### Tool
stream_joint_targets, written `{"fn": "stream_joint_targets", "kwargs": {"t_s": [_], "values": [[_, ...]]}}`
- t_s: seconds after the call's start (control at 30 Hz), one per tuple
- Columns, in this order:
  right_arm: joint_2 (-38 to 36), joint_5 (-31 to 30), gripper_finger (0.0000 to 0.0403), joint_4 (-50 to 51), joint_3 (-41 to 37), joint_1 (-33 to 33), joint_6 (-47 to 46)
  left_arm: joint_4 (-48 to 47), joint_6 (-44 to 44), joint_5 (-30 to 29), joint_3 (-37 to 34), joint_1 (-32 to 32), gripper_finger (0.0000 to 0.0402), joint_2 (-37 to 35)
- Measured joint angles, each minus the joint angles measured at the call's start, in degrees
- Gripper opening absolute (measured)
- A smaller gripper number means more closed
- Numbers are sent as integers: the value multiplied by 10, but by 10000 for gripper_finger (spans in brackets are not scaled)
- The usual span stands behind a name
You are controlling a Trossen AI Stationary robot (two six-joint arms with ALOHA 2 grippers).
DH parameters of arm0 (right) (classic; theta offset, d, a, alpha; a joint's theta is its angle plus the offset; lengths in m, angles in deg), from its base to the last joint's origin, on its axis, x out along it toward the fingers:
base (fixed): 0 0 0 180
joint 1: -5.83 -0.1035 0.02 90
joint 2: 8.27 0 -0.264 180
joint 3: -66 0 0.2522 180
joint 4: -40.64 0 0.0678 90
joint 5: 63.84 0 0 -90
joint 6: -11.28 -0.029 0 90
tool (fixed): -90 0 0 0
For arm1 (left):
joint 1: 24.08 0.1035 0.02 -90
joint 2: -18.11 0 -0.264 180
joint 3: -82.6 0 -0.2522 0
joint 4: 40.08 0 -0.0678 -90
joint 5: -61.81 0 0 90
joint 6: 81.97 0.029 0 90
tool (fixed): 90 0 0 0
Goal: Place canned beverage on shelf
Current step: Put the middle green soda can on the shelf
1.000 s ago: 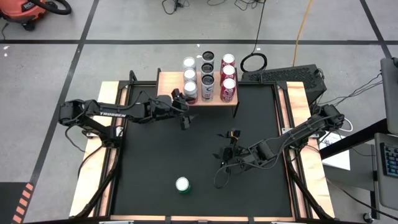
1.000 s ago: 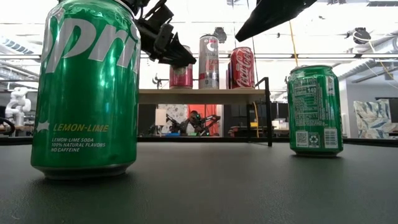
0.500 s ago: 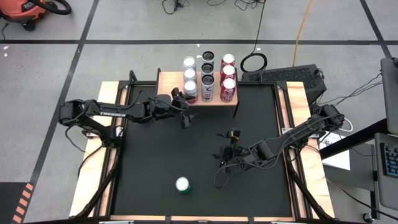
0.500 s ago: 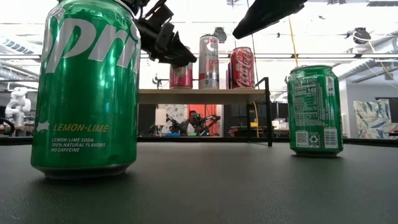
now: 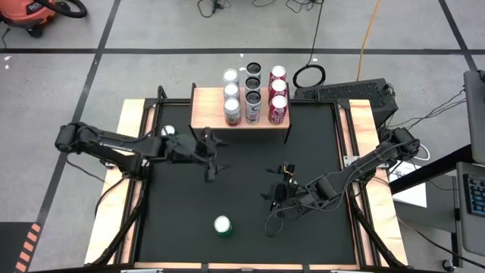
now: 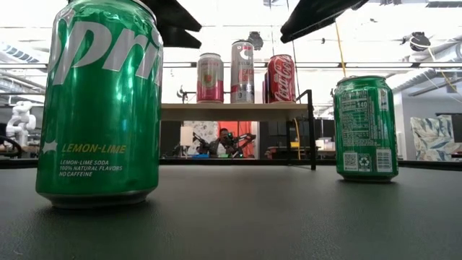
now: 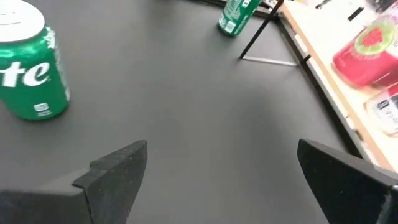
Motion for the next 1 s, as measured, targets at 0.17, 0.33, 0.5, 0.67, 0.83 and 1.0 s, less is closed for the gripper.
{"fn": "stream_joint_targets", "kwargs": {"t_s": [0.17, 0.33, 0.5, 0.67, 0.83, 1.0], "values": [[-11, 23, 392, 5, 0, -7, -41, -56, -12, -53, 0, -49, 352, -12], [-33, 65, 392, 16, 0, 1, -30, -45, -5, -68, -10, -75, 352, -12], [-62, 76, 392, 3, 0, 21, 76, 55, 81, -55, -10, -81, 352, -17], [-87, 76, 392, 4, 0, 77, 197, 78, 165, -55, -10, -50, 352, -17], [-114, 137, 392, 5, 0, 149, 239, 59, 116, -30, -10, -15, 352, -18], [-130, 181, 392, 20, 0, 194, 148, 44, -30, -39, -9, 3, 352, -9]]}}
